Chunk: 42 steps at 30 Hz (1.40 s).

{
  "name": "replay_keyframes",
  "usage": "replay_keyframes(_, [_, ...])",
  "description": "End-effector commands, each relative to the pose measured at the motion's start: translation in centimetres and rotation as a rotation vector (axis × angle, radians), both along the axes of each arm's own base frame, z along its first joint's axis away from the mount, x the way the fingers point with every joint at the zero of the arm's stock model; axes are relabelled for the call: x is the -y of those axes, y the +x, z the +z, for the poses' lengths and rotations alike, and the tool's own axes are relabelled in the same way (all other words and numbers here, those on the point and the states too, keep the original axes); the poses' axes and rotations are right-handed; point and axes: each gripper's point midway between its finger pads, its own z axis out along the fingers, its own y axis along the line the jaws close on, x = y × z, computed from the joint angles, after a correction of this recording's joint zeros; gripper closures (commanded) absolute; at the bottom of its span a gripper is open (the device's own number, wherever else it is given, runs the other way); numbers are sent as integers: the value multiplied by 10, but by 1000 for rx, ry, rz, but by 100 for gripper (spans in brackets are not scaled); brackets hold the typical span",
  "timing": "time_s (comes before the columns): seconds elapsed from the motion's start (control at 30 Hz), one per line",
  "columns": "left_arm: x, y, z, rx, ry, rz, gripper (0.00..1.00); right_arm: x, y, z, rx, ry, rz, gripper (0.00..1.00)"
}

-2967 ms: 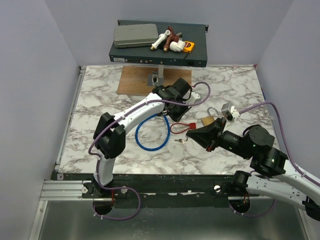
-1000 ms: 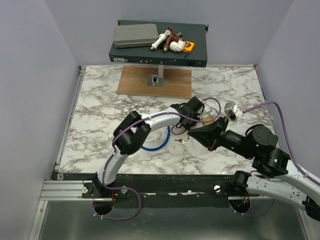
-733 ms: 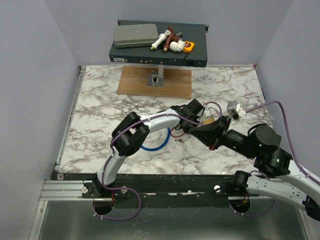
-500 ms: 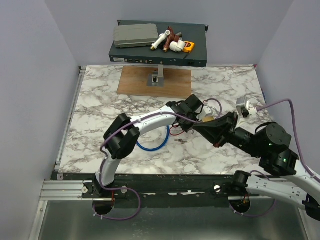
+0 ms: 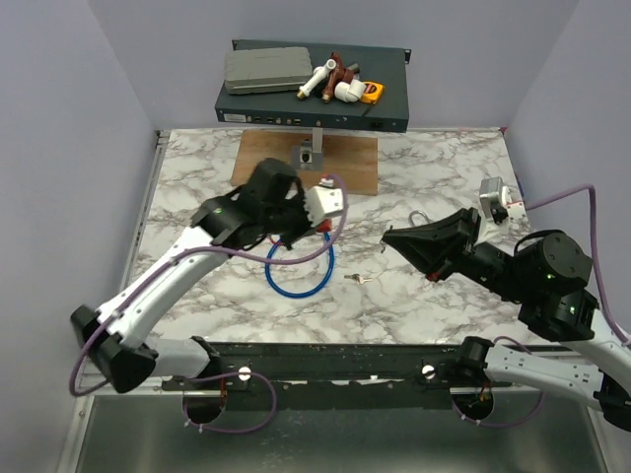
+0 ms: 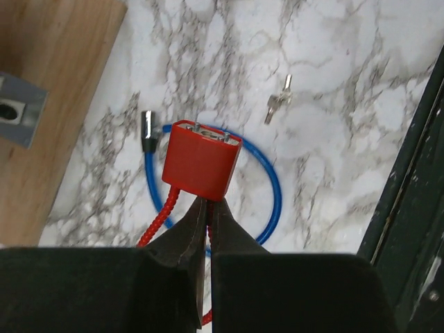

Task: Unlock with the key
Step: Pick up the lock from the center of the board.

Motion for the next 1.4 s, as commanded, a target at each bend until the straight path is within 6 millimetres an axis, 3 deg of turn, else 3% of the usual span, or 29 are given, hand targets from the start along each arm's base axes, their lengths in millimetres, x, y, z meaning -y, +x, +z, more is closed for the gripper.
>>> replay_keyframes(0.0, [-78, -45, 30, 164, 36, -194, 100, -9, -7, 16, 68, 6, 57, 99])
replay_keyframes(0.1, [-99, -88, 78, 442, -43, -327, 100, -16, -7, 14, 85, -4, 74, 99])
replay_keyframes(0.2, [-103, -142, 118, 653, -187, -506, 100, -27, -5, 7, 98, -21, 94, 99])
replay_keyframes(0.3, [-106, -193, 137, 743, -295, -690, 100, -39, -1, -5, 99, -56, 110, 99])
replay_keyframes(0.47, [-109, -233, 159, 768, -417, -805, 100, -57, -3, -15, 98, -97, 174, 99])
replay_keyframes(0.63, [-109, -249, 181, 776, -495, -849, 100, -60, -9, -16, 107, -101, 214, 99])
replay_keyframes(0.83, [-105, -252, 196, 800, -539, -879, 100, -61, -13, -19, 118, -111, 236, 99])
replay_keyframes(1.17, [-100, -246, 198, 775, -555, -863, 100, -64, -14, -19, 140, -123, 253, 99])
replay_keyframes(1.27, [-96, -230, 194, 659, -546, -767, 100, -64, -14, -21, 139, -137, 253, 99])
replay_keyframes(1.37, [-93, -216, 176, 517, -492, -688, 100, -64, -11, -24, 136, -166, 240, 99])
